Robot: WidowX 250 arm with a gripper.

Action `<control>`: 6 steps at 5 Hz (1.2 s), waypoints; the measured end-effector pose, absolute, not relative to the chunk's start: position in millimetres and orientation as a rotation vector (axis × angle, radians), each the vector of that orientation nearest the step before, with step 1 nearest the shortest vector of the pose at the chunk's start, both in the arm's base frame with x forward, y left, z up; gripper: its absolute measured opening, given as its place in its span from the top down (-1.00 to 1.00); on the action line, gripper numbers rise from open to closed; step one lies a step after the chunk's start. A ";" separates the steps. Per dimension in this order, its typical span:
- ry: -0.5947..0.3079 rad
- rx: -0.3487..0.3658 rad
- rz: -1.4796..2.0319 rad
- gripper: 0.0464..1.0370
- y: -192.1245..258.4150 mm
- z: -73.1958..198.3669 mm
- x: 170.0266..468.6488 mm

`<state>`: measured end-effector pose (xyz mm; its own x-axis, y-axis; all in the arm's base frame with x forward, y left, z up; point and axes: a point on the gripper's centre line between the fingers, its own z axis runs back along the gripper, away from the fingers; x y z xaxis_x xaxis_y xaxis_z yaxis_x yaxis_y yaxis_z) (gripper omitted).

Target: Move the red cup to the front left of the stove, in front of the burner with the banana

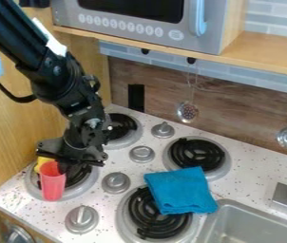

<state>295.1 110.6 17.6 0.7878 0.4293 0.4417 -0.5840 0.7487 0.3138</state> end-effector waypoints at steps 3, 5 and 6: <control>-0.363 0.481 0.603 0.95 113.2 -2.4 288.2; -0.342 0.441 0.612 0.95 107.6 -2.9 285.7; -0.330 0.424 0.615 0.91 107.8 -3.0 284.3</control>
<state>284.3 107.8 -3.0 0.7695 0.4831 0.4177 -0.6153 0.7359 0.2826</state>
